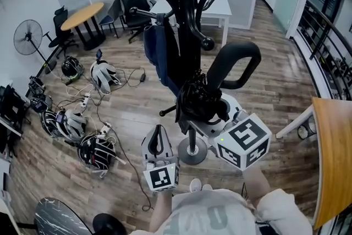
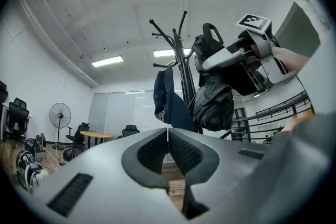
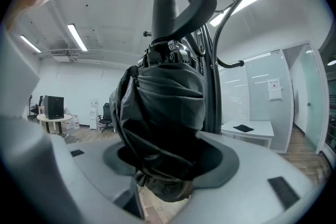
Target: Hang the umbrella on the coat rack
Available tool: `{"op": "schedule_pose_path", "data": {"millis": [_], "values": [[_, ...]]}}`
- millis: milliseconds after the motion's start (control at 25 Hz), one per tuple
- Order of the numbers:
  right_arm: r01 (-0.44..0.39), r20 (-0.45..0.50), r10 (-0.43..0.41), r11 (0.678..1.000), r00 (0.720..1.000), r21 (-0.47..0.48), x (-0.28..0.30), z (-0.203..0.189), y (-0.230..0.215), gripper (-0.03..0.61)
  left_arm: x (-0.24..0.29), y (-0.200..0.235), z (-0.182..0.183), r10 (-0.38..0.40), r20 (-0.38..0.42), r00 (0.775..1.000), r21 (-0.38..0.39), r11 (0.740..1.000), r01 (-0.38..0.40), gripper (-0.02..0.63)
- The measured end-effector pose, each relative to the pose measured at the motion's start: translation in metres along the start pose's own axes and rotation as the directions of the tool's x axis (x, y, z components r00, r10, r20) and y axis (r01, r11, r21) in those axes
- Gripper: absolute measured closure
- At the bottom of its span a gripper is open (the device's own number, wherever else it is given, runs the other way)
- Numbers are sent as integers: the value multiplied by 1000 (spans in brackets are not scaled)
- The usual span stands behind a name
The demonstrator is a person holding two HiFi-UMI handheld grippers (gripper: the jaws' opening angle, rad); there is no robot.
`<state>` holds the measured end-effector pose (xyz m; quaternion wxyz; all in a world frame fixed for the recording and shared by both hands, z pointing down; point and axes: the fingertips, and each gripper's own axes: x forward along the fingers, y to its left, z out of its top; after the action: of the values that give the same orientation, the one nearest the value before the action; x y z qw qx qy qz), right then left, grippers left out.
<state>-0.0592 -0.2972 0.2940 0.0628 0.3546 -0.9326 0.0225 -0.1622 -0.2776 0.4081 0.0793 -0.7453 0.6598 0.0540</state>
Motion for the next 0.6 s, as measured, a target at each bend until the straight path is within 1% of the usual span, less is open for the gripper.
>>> {"op": "schedule_pose_path", "data": {"millis": [240, 440, 600], "values": [[-74, -36, 74, 997, 997, -19, 20, 3, 6, 304, -1, 9, -6, 26, -18, 999, -6, 1000, -27, 586], [-129, -52, 128, 992, 990, -9, 34, 3, 11, 302, -2, 16, -11, 44, -30, 999, -9, 999, -44, 584], [-172, -65, 173, 985, 983, 16, 43, 1, 13, 302, -1, 19, -15, 53, -37, 998, -15, 998, -54, 586]]}}
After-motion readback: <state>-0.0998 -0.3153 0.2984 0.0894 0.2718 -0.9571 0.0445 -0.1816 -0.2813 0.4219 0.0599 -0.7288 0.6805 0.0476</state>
